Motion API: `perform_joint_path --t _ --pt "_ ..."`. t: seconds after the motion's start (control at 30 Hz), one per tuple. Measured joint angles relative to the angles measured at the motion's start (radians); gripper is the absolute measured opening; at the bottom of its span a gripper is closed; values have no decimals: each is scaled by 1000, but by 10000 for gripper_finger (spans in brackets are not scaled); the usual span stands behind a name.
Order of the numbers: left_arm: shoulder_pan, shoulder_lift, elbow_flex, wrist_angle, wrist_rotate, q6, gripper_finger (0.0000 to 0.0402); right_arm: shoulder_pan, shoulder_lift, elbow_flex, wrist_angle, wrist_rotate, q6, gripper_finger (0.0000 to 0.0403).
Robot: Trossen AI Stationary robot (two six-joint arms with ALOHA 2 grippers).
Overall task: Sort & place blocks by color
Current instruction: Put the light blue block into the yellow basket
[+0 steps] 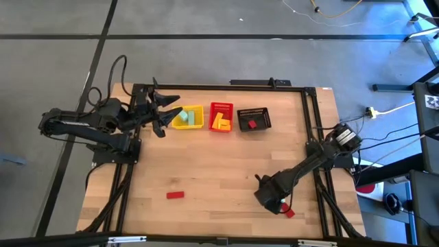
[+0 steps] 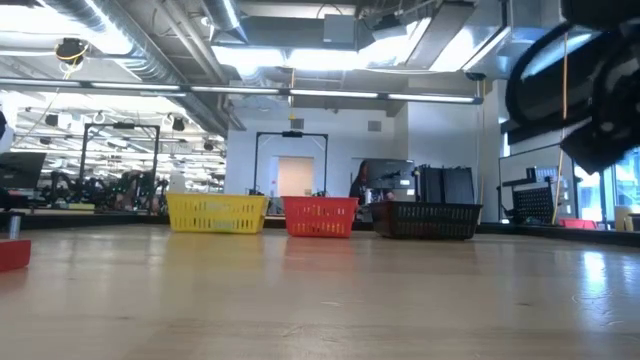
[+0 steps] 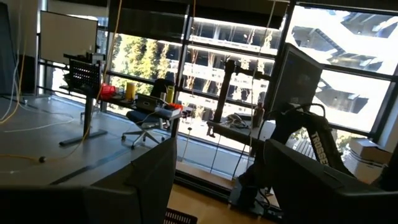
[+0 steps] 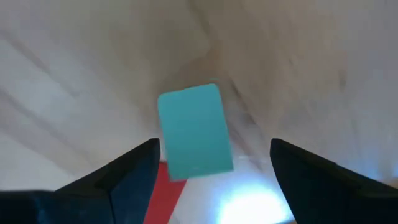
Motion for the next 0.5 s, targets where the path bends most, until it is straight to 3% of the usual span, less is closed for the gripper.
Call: perform_joint_path --t 0.2,0.3,0.43,0.5 --pt "0 0 0 14 -43 -1 233 0 34 3 28 -8 -65 283" --pt "0 0 0 17 -65 -3 233 2 31 5 26 27 -103 232" --pt "0 0 0 20 -92 -3 233 2 7 2 -31 114 -252 129" --pt "0 0 0 20 -108 -3 233 0 -25 -18 -101 186 -335 134"
